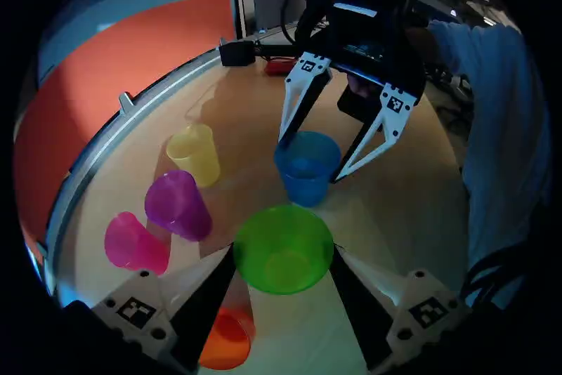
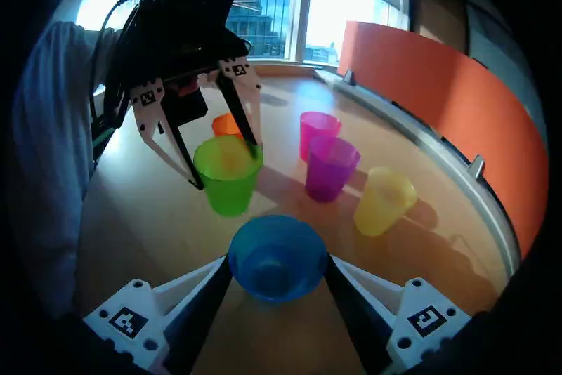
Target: Pour water
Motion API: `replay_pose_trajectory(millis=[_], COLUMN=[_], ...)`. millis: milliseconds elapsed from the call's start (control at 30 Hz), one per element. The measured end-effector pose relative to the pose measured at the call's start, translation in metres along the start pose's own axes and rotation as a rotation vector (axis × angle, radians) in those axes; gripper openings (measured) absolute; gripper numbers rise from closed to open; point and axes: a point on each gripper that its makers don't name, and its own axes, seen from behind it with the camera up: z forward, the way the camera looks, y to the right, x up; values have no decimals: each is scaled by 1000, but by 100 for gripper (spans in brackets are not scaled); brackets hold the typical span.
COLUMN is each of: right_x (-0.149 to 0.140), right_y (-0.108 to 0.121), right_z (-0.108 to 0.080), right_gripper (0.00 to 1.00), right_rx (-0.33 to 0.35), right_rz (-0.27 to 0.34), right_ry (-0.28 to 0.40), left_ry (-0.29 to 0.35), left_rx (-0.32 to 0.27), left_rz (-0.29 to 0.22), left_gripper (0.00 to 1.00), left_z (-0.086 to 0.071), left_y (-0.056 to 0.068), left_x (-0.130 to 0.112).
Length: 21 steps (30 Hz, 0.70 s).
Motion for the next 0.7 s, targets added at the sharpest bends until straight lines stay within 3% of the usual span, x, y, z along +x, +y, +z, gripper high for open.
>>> replay_pose_trajectory(millis=[333, 700], right_x=[30, 66], right_y=[4, 1], right_z=[-23, -53], right_gripper=[93, 93], right_rx=[-49, -115], right_rz=[32, 34], right_ry=[74, 155], left_ry=[77, 181], left_rx=[54, 163], left_rz=[-33, -56], left_gripper=[90, 90], left_z=[-32, -78], left_y=[-6, -15], left_x=[18, 39])
